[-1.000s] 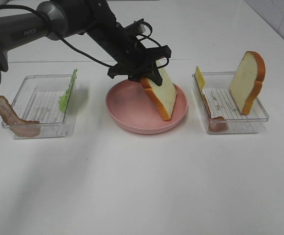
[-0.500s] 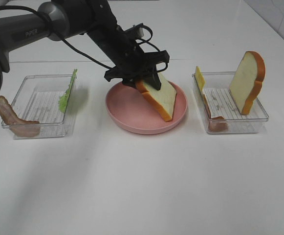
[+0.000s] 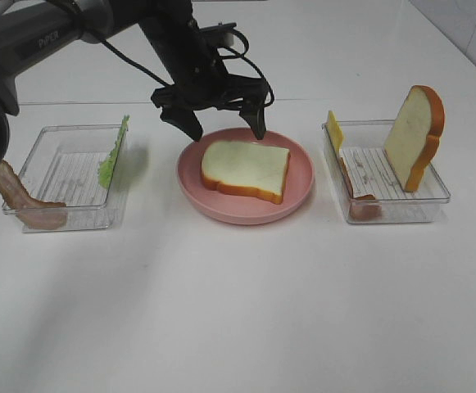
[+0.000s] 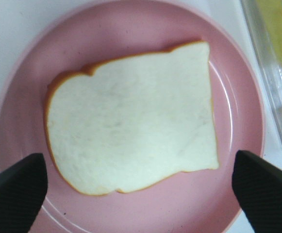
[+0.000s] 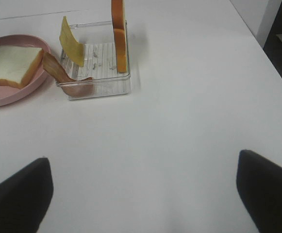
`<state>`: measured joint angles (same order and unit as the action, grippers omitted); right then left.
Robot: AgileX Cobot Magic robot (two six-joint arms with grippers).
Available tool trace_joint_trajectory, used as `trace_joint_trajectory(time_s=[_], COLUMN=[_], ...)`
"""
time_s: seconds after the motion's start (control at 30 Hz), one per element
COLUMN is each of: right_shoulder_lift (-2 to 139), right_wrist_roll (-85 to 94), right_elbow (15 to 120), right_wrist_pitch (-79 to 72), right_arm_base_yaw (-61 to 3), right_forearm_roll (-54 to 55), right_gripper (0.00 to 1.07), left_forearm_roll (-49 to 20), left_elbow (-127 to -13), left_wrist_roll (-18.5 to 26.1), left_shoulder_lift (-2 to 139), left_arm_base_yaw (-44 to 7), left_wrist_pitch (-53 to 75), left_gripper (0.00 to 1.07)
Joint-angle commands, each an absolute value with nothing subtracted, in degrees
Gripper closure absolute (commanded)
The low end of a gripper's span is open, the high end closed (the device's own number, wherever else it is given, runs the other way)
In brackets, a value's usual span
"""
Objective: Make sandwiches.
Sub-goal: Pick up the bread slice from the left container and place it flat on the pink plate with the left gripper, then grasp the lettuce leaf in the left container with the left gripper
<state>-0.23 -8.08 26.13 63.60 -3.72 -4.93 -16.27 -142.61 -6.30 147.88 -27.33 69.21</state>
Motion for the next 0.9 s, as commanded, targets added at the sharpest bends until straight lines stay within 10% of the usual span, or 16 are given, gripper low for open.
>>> trace_joint_trajectory(time_s=[0.03, 0.9], right_shoulder_lift=[-2.0, -2.0], right_wrist_roll=[-8.0, -8.0], right_elbow=[26.1, 26.1], right_wrist_pitch=[63.2, 63.2], right_arm_base_yaw=[-3.7, -3.7], right_forearm_roll=[-5.4, -5.4], right_gripper=[0.11, 0.11], left_forearm_roll=[-15.5, 0.0], left_elbow=[-143.4, -122.1], left_wrist_roll=[-6.6, -6.8], left_shoulder_lift=[146.2, 127.1], left_arm_base_yaw=[-27.7, -21.9], left_wrist_pitch=[75.6, 75.5], left_gripper=[0.08, 0.08])
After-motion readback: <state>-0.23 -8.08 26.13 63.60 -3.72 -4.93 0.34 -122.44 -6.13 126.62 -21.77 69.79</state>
